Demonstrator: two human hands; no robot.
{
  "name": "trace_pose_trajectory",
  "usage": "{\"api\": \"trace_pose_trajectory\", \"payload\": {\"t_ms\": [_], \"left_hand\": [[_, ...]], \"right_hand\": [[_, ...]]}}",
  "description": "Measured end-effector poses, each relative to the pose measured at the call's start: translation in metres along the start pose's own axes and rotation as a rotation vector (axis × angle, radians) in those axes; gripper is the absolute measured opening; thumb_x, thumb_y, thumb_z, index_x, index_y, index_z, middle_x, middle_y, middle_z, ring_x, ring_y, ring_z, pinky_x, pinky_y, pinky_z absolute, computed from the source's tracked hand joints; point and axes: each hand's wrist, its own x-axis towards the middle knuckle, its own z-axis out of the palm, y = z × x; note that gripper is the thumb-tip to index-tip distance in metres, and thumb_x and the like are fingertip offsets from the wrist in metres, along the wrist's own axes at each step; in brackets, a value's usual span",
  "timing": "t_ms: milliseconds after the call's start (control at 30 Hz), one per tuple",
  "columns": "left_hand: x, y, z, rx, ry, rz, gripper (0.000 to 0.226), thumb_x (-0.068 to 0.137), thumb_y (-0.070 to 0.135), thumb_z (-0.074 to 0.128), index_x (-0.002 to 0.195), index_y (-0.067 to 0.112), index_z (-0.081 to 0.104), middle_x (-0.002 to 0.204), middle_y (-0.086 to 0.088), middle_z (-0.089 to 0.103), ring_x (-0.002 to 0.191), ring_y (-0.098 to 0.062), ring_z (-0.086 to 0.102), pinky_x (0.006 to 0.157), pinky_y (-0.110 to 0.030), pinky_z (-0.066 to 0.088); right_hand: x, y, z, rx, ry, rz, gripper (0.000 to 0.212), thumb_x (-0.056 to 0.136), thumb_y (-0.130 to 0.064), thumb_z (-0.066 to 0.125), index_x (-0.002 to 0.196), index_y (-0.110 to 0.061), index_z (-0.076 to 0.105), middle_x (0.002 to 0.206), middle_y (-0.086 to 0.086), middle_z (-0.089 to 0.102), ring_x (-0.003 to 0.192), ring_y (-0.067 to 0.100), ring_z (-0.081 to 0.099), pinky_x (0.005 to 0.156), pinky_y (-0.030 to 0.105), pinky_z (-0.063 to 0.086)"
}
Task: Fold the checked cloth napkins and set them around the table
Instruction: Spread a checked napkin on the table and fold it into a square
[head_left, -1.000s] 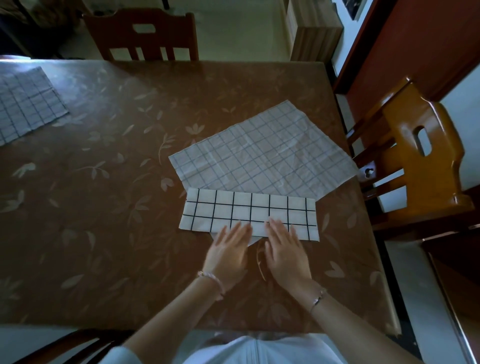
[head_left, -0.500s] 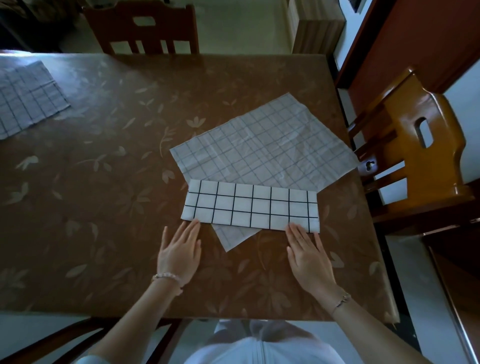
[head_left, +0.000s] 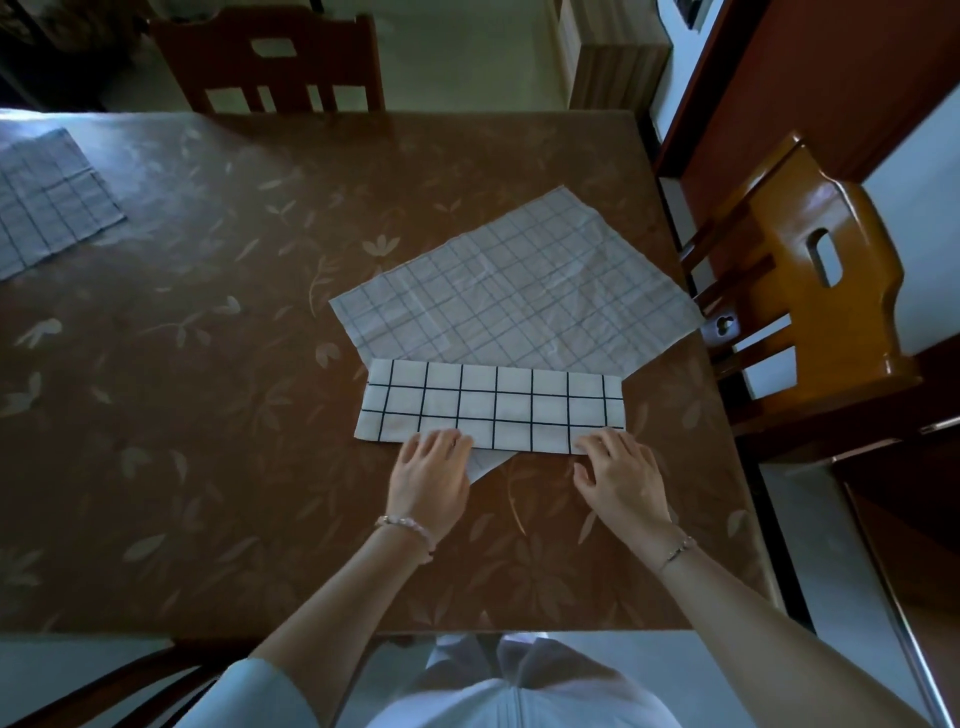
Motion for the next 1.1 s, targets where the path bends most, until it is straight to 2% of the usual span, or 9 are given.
{"api": "trace_pose_trajectory", "payload": {"t_ms": [133, 267, 400, 467, 600, 700, 867, 967, 1100], "left_hand": [[0.014, 0.020, 0.005, -0.101, -0.055, -0.008, 0.032, 0.082, 0.013, 0.056, 0.114, 0.011, 0.058, 0.112, -0.002, 0.061, 0.104, -0.020, 0.057, 0.093, -0.035, 0.043], [0.013, 0.029, 0.003, -0.188, -0.063, -0.026, 0.032, 0.089, 0.013, 0.044, 0.120, 0.012, 0.054, 0.117, 0.000, 0.058, 0.109, -0.019, 0.053, 0.095, -0.033, 0.039], [0.001, 0.041, 0.002, -0.363, -0.103, -0.149, 0.024, 0.092, 0.013, 0.042, 0.110, 0.014, 0.056, 0.101, 0.003, 0.060, 0.088, -0.015, 0.057, 0.073, -0.029, 0.050], [-0.003, 0.049, 0.004, -0.584, -0.187, -0.348, 0.018, 0.093, 0.014, 0.046, 0.106, 0.012, 0.058, 0.094, 0.002, 0.063, 0.074, -0.011, 0.059, 0.066, -0.026, 0.052], [-0.005, 0.064, 0.004, -1.398, -0.299, -0.974, 0.022, 0.089, 0.011, 0.058, 0.110, 0.006, 0.053, 0.092, -0.009, 0.066, 0.077, -0.018, 0.064, 0.076, -0.036, 0.055], [-0.011, 0.071, -0.002, -1.653, -0.257, -1.153, 0.027, 0.087, 0.013, 0.062, 0.109, 0.001, 0.049, 0.087, -0.013, 0.063, 0.079, -0.023, 0.064, 0.076, -0.041, 0.055], [-0.026, 0.072, -0.004, -1.684, -0.080, -1.220, 0.028, 0.083, -0.004, 0.061, 0.109, 0.000, 0.050, 0.098, -0.021, 0.065, 0.083, -0.028, 0.068, 0.062, -0.032, 0.058], [-0.034, 0.062, -0.004, -1.615, -0.049, -1.180, 0.028, 0.084, -0.006, 0.058, 0.109, 0.005, 0.052, 0.103, -0.018, 0.065, 0.088, -0.027, 0.067, 0.063, -0.033, 0.058], [-0.051, 0.035, -0.009, -1.476, -0.009, -1.163, 0.039, 0.082, -0.001, 0.064, 0.114, 0.013, 0.046, 0.103, -0.009, 0.063, 0.088, -0.019, 0.065, 0.068, -0.032, 0.057]], "right_hand": [[0.008, 0.005, -0.002, -0.036, 0.071, -0.109, 0.023, 0.067, -0.016, 0.077, 0.087, -0.014, 0.065, 0.086, -0.001, 0.060, 0.080, 0.019, 0.060, 0.064, 0.032, 0.053], [0.013, 0.013, -0.001, -0.057, 0.098, -0.174, 0.019, 0.066, -0.012, 0.077, 0.079, -0.012, 0.063, 0.080, 0.000, 0.060, 0.075, 0.018, 0.059, 0.061, 0.030, 0.053], [0.010, 0.011, -0.004, 0.017, 0.144, -0.128, 0.014, 0.068, -0.010, 0.075, 0.073, -0.014, 0.062, 0.073, -0.003, 0.059, 0.071, 0.016, 0.059, 0.058, 0.028, 0.052], [0.001, 0.004, -0.004, 0.043, 0.167, -0.116, 0.012, 0.070, -0.012, 0.074, 0.073, -0.016, 0.063, 0.071, -0.005, 0.059, 0.069, 0.015, 0.058, 0.059, 0.027, 0.049], [-0.026, -0.019, -0.003, 0.096, 0.208, -0.137, 0.003, 0.076, -0.017, 0.066, 0.076, -0.017, 0.063, 0.073, -0.005, 0.058, 0.070, 0.015, 0.056, 0.061, 0.028, 0.048], [-0.046, -0.038, -0.001, 0.152, 0.228, -0.170, 0.004, 0.080, -0.022, 0.061, 0.077, -0.019, 0.063, 0.073, -0.007, 0.057, 0.070, 0.014, 0.055, 0.063, 0.028, 0.047], [-0.066, -0.059, 0.001, 0.297, 0.169, -0.213, 0.005, 0.081, -0.028, 0.065, 0.084, -0.023, 0.065, 0.078, -0.009, 0.058, 0.073, 0.012, 0.055, 0.067, 0.026, 0.046], [-0.067, -0.053, 0.004, 0.365, 0.106, -0.216, 0.016, 0.088, -0.030, 0.056, 0.090, -0.019, 0.066, 0.087, -0.007, 0.062, 0.080, 0.015, 0.060, 0.072, 0.032, 0.051], [-0.054, -0.035, 0.000, 0.362, 0.035, -0.129, 0.023, 0.086, -0.016, 0.050, 0.103, -0.014, 0.065, 0.096, -0.002, 0.064, 0.089, 0.016, 0.060, 0.079, 0.034, 0.053]]}}
